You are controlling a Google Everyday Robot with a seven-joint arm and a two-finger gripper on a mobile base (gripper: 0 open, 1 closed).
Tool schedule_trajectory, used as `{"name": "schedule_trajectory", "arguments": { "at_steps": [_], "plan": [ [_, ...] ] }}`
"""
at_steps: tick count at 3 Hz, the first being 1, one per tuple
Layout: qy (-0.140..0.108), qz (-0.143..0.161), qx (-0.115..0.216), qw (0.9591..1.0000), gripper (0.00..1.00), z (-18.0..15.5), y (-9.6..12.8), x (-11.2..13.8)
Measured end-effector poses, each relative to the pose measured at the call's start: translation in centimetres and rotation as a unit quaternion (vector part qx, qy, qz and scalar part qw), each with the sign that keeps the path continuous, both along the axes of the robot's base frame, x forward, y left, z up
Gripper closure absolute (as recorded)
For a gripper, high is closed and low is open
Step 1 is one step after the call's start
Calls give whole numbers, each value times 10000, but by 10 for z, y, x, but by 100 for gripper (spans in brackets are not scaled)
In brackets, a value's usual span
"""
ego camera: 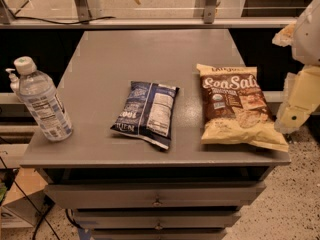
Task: Move brown chip bag near blue plastic bottle
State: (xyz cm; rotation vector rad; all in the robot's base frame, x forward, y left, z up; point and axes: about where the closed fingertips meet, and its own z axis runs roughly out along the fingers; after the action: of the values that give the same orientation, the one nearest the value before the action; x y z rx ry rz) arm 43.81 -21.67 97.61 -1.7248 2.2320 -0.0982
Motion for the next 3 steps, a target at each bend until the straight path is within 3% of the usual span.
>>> {"name": "schedule_trajectory", "arguments": {
  "at_steps": [2, 3],
  "plan": [
    [-46, 141, 65, 9999, 0, -5, 4, 6],
    [88, 115, 225, 9996, 0, -7, 1, 9]
  ]
}}
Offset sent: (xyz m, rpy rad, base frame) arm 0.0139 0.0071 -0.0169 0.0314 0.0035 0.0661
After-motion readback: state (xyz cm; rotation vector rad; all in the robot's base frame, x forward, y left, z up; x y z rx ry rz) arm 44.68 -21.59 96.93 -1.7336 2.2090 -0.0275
